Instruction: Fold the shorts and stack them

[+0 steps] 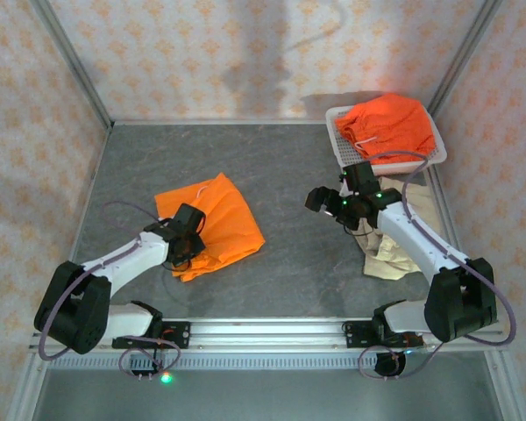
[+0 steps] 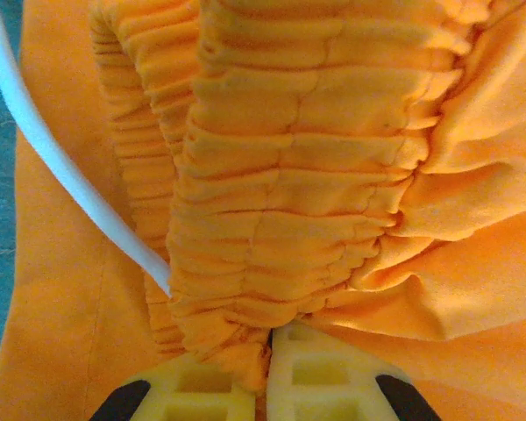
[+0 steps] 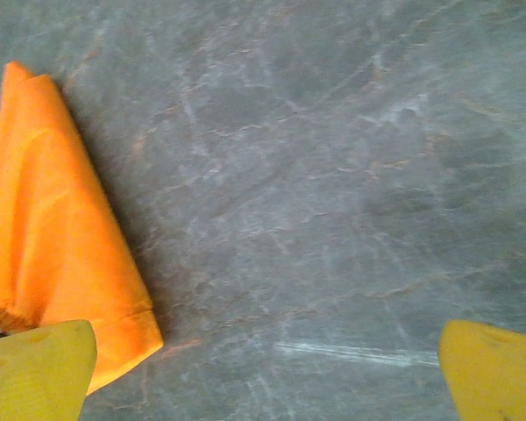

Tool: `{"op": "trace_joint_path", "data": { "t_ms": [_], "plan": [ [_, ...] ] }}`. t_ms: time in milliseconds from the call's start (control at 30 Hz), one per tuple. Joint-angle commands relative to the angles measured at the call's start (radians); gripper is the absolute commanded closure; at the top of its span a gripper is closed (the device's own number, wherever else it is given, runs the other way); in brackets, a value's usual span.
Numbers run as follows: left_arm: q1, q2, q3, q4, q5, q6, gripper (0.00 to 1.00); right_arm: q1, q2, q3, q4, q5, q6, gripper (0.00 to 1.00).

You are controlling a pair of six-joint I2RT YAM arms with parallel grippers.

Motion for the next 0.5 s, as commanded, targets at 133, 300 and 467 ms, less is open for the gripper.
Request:
{"op": "trace_joint_path", "data": {
  "t_ms": [133,300,467],
  "plan": [
    [-0.014,0.052,0.005,0.077,0.08,0.04,0.97,0.096,0.122,0.121,0.024,-0.051,-0.05,0.01],
    [-0.154,0.11,0.12,0.057,0.047,0.075,1.0,0.11,0.19,0.173,0.013,-0.03,-0.061,0.01],
    [-0.241,0.208,0.333,0.03,0.089,0.114,1.0,0.084,0.119,0.158,-0.04,0.084,-0.085,0.01]
  ]
}}
